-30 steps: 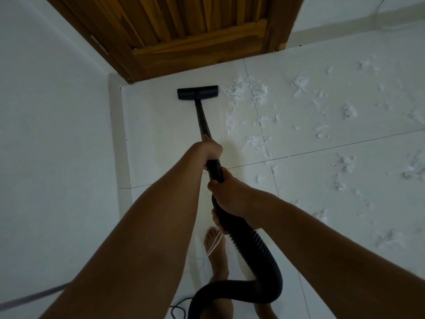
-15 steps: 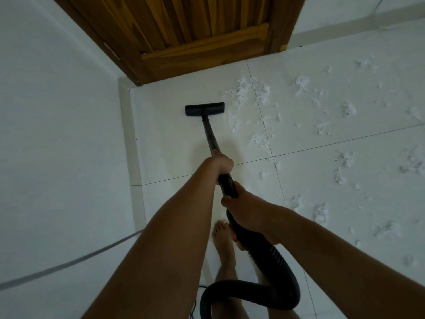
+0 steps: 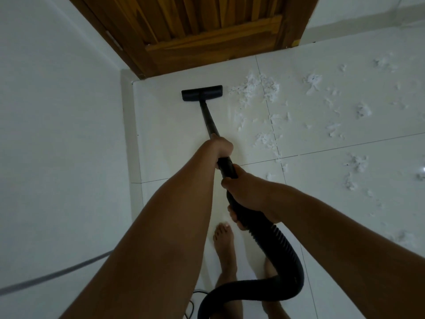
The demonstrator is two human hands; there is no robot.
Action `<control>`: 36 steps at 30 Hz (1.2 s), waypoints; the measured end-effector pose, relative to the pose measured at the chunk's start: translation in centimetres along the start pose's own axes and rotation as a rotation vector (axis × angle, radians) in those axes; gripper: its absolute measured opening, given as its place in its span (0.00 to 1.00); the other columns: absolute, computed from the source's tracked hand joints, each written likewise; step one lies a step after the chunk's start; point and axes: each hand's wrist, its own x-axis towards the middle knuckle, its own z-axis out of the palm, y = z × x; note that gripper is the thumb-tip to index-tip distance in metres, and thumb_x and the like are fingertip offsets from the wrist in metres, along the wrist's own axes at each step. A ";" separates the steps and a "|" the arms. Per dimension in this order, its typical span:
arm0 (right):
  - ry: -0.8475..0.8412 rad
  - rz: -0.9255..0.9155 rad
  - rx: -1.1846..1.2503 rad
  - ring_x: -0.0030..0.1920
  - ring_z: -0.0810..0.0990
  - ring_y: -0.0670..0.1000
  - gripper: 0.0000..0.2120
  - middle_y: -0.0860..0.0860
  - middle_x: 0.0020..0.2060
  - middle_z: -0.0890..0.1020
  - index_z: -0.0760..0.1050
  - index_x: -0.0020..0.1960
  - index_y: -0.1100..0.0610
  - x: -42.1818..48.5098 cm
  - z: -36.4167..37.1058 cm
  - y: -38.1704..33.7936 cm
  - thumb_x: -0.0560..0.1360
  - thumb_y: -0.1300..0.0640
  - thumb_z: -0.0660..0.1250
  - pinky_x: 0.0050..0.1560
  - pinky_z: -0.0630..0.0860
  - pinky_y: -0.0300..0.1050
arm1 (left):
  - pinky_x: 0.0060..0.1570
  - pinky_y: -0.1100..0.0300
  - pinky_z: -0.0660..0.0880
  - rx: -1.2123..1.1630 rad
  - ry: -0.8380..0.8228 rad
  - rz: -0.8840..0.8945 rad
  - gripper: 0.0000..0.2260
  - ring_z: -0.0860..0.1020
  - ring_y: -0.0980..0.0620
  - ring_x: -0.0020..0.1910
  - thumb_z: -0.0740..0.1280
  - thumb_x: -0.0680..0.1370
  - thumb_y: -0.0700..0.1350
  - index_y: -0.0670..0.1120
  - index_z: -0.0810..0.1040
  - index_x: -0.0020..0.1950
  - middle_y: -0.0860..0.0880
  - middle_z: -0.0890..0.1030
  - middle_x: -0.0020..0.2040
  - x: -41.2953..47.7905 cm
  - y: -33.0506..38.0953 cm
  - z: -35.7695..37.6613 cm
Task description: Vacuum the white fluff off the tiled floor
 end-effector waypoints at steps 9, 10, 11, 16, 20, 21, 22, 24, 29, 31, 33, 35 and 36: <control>-0.024 0.020 0.018 0.22 0.75 0.52 0.18 0.57 0.27 0.76 0.62 0.73 0.48 0.0 0.3 -4.8 0.85 0.56 0.56 0.25 0.75 0.42 | 0.61 0.47 0.79 0.072 -0.053 -0.033 0.18 0.81 0.42 0.59 0.55 0.82 0.41 0.35 0.65 0.71 0.36 0.78 0.60 0.2 2.5 -4.3; -0.022 0.022 0.015 0.22 0.75 0.52 0.18 0.57 0.27 0.76 0.62 0.74 0.48 0.0 0.4 -5.3 0.85 0.56 0.56 0.25 0.75 0.42 | 0.61 0.47 0.78 0.071 -0.059 -0.032 0.18 0.81 0.41 0.59 0.55 0.82 0.41 0.35 0.65 0.70 0.36 0.78 0.59 0.3 2.7 -4.6; -0.019 0.022 0.011 0.22 0.75 0.52 0.18 0.56 0.26 0.76 0.62 0.74 0.48 0.0 0.5 -5.8 0.85 0.56 0.56 0.25 0.75 0.42 | 0.61 0.47 0.79 0.067 -0.060 -0.033 0.17 0.81 0.41 0.59 0.55 0.82 0.41 0.35 0.65 0.70 0.36 0.79 0.57 0.3 2.8 -5.0; -0.016 0.010 -0.016 0.22 0.74 0.52 0.19 0.57 0.28 0.75 0.61 0.74 0.48 1.0 1.2 -7.4 0.84 0.57 0.56 0.25 0.75 0.42 | 0.59 0.47 0.80 -0.018 -0.049 -0.036 0.20 0.82 0.42 0.58 0.56 0.81 0.41 0.36 0.63 0.72 0.37 0.79 0.60 1.6 2.8 -6.6; -0.012 0.000 -0.036 0.24 0.75 0.53 0.21 0.57 0.29 0.76 0.58 0.76 0.45 2.2 2.0 -7.8 0.85 0.56 0.56 0.27 0.76 0.44 | 0.56 0.47 0.81 -0.073 -0.014 -0.015 0.23 0.82 0.43 0.55 0.57 0.81 0.41 0.40 0.60 0.75 0.37 0.79 0.59 2.5 2.1 -7.3; -0.010 0.001 -0.040 0.25 0.75 0.53 0.22 0.58 0.30 0.76 0.58 0.77 0.45 2.6 2.1 -7.8 0.85 0.56 0.56 0.27 0.76 0.45 | 0.56 0.47 0.81 -0.088 -0.007 -0.012 0.23 0.82 0.43 0.55 0.57 0.81 0.41 0.40 0.59 0.76 0.37 0.79 0.59 2.7 2.0 -7.3; -0.007 0.001 -0.045 0.25 0.76 0.53 0.22 0.58 0.31 0.76 0.57 0.77 0.44 3.0 2.2 -7.7 0.85 0.56 0.56 0.27 0.76 0.45 | 0.56 0.47 0.81 -0.103 -0.001 -0.010 0.24 0.82 0.43 0.55 0.57 0.81 0.41 0.41 0.58 0.77 0.37 0.79 0.59 3.0 1.8 -7.4; 0.000 0.001 -0.054 0.27 0.76 0.54 0.24 0.59 0.33 0.76 0.56 0.78 0.42 3.7 2.2 -7.4 0.85 0.55 0.56 0.27 0.75 0.46 | 0.56 0.47 0.81 -0.130 -0.001 -0.009 0.27 0.82 0.42 0.56 0.57 0.81 0.41 0.43 0.53 0.79 0.36 0.79 0.61 3.3 1.6 -7.2; 0.001 -0.002 -0.084 0.28 0.76 0.54 0.25 0.60 0.36 0.76 0.54 0.78 0.39 4.4 2.0 -4.9 0.85 0.55 0.56 0.29 0.76 0.47 | 0.58 0.48 0.80 -0.154 -0.011 0.002 0.31 0.81 0.42 0.59 0.56 0.83 0.41 0.47 0.44 0.82 0.36 0.77 0.63 3.1 0.4 -5.3; -0.001 0.007 -0.100 0.29 0.77 0.55 0.26 0.61 0.37 0.77 0.53 0.78 0.37 4.0 1.9 -3.2 0.85 0.55 0.57 0.29 0.77 0.47 | 0.59 0.47 0.80 -0.191 -0.021 -0.008 0.32 0.81 0.42 0.59 0.56 0.82 0.40 0.49 0.42 0.82 0.37 0.77 0.63 2.5 -0.5 -4.0; -0.003 0.011 -0.118 0.29 0.77 0.54 0.28 0.60 0.38 0.76 0.51 0.78 0.36 3.3 1.8 -1.4 0.85 0.55 0.57 0.28 0.77 0.46 | 0.58 0.46 0.80 -0.212 -0.033 -0.017 0.34 0.81 0.42 0.59 0.56 0.82 0.40 0.52 0.39 0.82 0.37 0.77 0.63 1.7 -1.5 -2.4; 0.003 -0.007 -0.163 0.28 0.77 0.53 0.30 0.60 0.37 0.77 0.49 0.79 0.35 2.5 1.6 0.7 0.85 0.55 0.56 0.28 0.77 0.46 | 0.58 0.45 0.80 -0.217 -0.039 -0.016 0.35 0.81 0.41 0.58 0.56 0.83 0.41 0.54 0.37 0.81 0.38 0.75 0.64 0.7 -2.5 -0.6; 0.003 -0.024 -0.192 0.27 0.77 0.53 0.31 0.60 0.37 0.77 0.47 0.80 0.35 2.1 1.5 1.8 0.85 0.56 0.56 0.28 0.77 0.46 | 0.58 0.45 0.80 -0.218 -0.041 -0.014 0.36 0.80 0.41 0.58 0.56 0.83 0.41 0.55 0.36 0.81 0.38 0.75 0.65 0.2 -3.0 0.3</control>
